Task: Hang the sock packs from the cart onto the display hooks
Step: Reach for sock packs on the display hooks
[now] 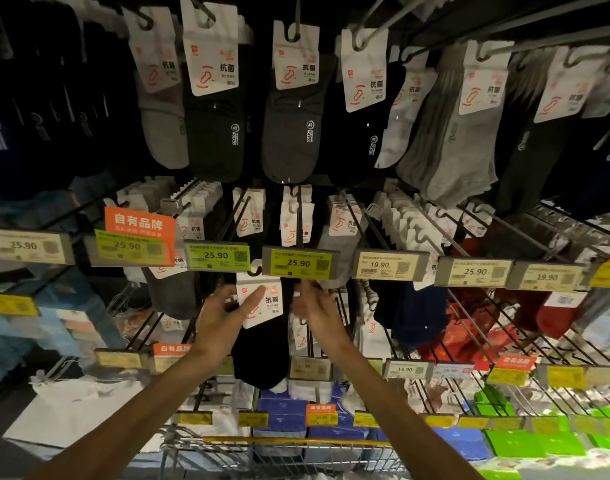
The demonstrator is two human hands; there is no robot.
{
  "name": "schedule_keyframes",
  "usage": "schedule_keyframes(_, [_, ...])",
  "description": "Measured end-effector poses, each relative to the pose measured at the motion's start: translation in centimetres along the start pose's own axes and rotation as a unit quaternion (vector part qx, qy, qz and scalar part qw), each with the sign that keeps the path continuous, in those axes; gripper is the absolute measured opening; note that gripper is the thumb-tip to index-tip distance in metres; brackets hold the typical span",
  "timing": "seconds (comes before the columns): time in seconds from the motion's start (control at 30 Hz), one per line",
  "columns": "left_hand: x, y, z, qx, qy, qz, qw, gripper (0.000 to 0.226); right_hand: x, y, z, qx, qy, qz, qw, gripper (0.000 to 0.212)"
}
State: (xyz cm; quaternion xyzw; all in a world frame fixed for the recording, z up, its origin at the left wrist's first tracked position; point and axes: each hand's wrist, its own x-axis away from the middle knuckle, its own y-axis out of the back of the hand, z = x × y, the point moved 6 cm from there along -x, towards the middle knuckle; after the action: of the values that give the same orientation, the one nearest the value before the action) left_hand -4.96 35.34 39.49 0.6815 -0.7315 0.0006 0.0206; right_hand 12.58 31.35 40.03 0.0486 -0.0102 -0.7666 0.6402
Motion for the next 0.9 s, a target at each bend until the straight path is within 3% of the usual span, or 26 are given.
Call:
schedule_keyframes(0.1, [1.0,-1.2,-1.0,0.006,-0.019,0.043,0.999,0.022,3.2,-0.2,0.5,-0.052,-0.011,0.060,0.997,0.020])
schedule_keyframes(0.27, [3.2,-3.5,-2.0,-0.001,-0.040,0.117,0.992,0.023,4.7,1.1,0.6,-0.044,0.026,0.029,0.998,0.042])
schedule_keyframes(0.63, [2.9,-4.7,-5.4,0.044,-0.079,0.094,0.992,0.019,4.2,1.6,3.9,-0.060,0.081,-0.062,0.993,0.030])
schedule_keyframes(0.9, [2.0,-5.2,-4.8,0.050,-0.085,0.059,0.993,0.035,3.8,1.8,4.3,-0.004,0.119,-0.148,0.982,0.032])
